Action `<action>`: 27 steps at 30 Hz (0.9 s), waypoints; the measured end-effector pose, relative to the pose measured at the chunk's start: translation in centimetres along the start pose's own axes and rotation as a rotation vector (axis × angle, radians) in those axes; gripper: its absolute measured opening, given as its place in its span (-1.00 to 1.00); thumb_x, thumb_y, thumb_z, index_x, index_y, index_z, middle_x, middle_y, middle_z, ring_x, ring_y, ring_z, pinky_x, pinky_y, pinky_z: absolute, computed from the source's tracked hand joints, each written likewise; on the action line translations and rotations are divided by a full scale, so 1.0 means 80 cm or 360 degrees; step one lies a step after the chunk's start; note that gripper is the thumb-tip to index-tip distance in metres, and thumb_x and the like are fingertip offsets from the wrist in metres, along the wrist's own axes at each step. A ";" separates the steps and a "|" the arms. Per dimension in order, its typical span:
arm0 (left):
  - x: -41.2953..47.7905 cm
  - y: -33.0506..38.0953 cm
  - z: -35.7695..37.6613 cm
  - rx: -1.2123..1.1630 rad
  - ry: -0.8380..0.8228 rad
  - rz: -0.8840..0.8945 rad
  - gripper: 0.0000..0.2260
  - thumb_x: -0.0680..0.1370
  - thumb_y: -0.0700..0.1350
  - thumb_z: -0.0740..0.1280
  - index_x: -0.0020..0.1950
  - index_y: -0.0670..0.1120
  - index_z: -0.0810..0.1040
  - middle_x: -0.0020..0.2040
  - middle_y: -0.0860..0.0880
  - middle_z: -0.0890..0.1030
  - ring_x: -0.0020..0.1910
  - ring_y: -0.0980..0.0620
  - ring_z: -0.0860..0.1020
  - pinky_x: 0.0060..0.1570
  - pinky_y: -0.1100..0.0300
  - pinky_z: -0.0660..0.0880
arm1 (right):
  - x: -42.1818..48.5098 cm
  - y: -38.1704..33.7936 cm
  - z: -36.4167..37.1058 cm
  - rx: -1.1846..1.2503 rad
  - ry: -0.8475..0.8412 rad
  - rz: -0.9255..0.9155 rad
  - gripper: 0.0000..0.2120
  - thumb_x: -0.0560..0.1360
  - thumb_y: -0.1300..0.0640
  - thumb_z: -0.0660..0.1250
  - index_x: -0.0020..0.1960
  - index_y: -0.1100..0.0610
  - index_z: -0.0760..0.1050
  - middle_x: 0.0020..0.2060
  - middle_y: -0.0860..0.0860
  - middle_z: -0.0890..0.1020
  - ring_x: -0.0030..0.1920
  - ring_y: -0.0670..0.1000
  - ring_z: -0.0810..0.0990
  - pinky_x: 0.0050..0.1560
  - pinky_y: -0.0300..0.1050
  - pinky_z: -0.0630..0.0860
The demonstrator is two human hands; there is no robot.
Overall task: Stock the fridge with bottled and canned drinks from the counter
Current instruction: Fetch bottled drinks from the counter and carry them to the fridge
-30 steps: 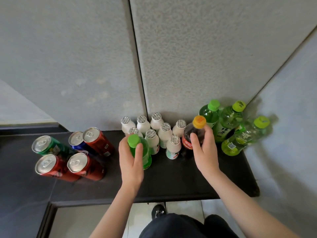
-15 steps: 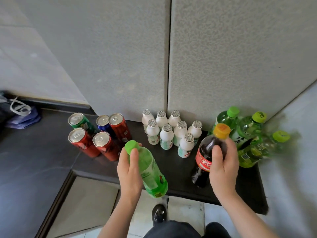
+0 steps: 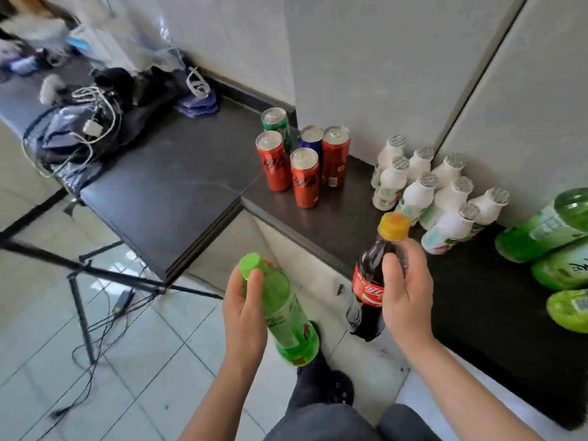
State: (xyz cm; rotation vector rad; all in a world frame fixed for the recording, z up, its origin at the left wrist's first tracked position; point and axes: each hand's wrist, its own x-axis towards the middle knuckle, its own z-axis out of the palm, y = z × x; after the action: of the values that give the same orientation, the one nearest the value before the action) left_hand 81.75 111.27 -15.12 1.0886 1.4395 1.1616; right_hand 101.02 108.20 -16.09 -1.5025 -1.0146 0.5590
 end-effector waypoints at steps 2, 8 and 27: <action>-0.020 -0.012 -0.032 0.0007 0.0124 -0.0053 -0.73 0.50 0.07 0.17 -0.06 -0.01 0.60 -0.14 0.10 0.64 -0.14 0.14 0.57 -0.18 0.35 0.50 | -0.017 0.002 0.022 0.0010 -0.0143 0.0029 -0.70 0.47 -0.11 0.11 0.10 0.02 0.42 -0.07 -0.16 0.54 -0.04 -0.22 0.50 0.01 -0.40 0.37; -0.075 -0.042 -0.122 -0.0075 0.0490 -0.0172 -0.74 0.50 0.10 0.18 -0.04 0.02 0.61 -0.11 0.09 0.65 -0.12 0.12 0.59 -0.17 0.31 0.52 | -0.070 -0.011 0.084 0.0018 -0.0674 0.0048 -0.80 0.48 -0.16 0.10 0.05 -0.18 0.39 -0.09 -0.24 0.55 -0.03 -0.28 0.50 -0.03 -0.50 0.35; -0.330 -0.104 -0.523 -0.0331 0.1703 -0.0048 -0.70 0.50 0.11 0.19 0.03 -0.03 0.58 -0.09 0.13 0.66 -0.14 0.26 0.59 -0.22 0.45 0.48 | -0.419 -0.167 0.361 0.0183 -0.1899 -0.0194 -0.53 0.40 -0.27 0.11 0.14 0.00 0.43 -0.01 -0.06 0.56 0.03 -0.07 0.53 0.05 -0.17 0.42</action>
State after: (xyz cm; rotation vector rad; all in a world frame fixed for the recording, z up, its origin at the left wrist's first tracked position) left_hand 43.78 78.51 -15.80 0.2382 2.0184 1.9581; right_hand 56.73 94.96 -15.89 -0.9081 -1.8965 1.4666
